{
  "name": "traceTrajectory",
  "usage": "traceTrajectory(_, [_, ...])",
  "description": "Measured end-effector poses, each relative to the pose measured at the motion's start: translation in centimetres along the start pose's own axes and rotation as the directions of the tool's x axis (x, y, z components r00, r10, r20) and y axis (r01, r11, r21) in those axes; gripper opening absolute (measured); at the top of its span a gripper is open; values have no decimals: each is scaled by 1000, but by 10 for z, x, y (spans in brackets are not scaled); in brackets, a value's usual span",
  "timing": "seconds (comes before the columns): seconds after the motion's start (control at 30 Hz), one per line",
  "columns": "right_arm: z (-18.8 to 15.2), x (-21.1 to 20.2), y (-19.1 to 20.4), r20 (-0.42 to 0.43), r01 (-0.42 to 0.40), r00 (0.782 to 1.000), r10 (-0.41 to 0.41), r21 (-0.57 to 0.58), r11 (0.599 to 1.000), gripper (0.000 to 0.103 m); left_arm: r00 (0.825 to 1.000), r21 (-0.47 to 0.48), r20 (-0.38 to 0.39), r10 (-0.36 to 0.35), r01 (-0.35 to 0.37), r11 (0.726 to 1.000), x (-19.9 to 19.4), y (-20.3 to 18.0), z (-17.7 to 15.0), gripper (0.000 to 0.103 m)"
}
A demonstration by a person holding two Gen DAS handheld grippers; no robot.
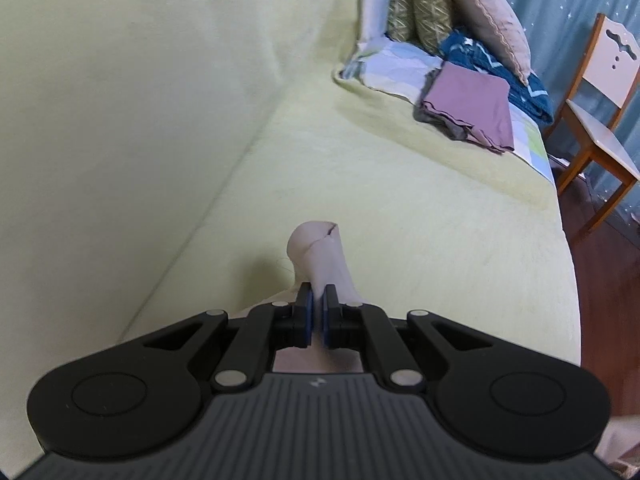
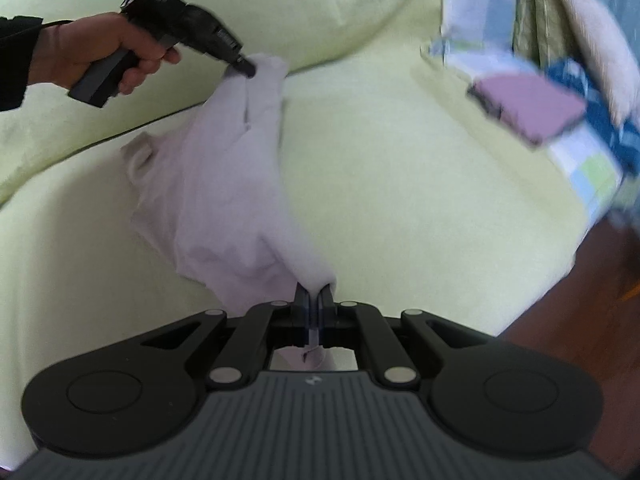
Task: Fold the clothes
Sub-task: 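Lift the pale pink shirt out of the pile with both grippers, then lay the shirt flat on the sofa seat and open both grippers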
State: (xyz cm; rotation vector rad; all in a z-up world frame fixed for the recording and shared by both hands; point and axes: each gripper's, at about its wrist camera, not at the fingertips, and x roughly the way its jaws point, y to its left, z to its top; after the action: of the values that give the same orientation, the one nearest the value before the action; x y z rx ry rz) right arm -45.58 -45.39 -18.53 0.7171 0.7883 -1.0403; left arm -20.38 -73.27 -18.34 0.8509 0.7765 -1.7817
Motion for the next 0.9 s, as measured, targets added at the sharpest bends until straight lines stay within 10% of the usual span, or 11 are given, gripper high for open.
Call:
traceTrajectory(0.43, [-17, -15, -1, 54, 0, 999, -6, 95, 996, 3, 1000, 10, -22, 19, -18, 1000, 57, -18, 31, 3])
traceTrajectory(0.53, [-25, 3, -4, 23, 0, 1000, -2, 104, 995, 6, 998, 20, -47, 41, -40, 999, 71, -20, 28, 17])
traceTrajectory(0.6, [-26, 12, -8, 9, 7, 1000, -8, 118, 993, 16, 997, 23, -43, 61, -60, 998, 76, -19, 28, 63])
traceTrajectory(0.63, [-27, 14, -11, 10, 11, 1000, -12, 124, 992, 37, 997, 26, -37, 67, -67, 997, 72, -16, 26, 71])
traceTrajectory(0.67, [-27, 14, -13, 14, 18, 1000, -20, 128, 992, 49, 997, 29, -31, 74, -73, 997, 68, -13, 24, 74])
traceTrajectory(0.9, [-34, -9, -14, 47, 56, 997, -59, 65, 996, 50, 992, 47, -63, 110, -108, 993, 21, 16, -5, 74])
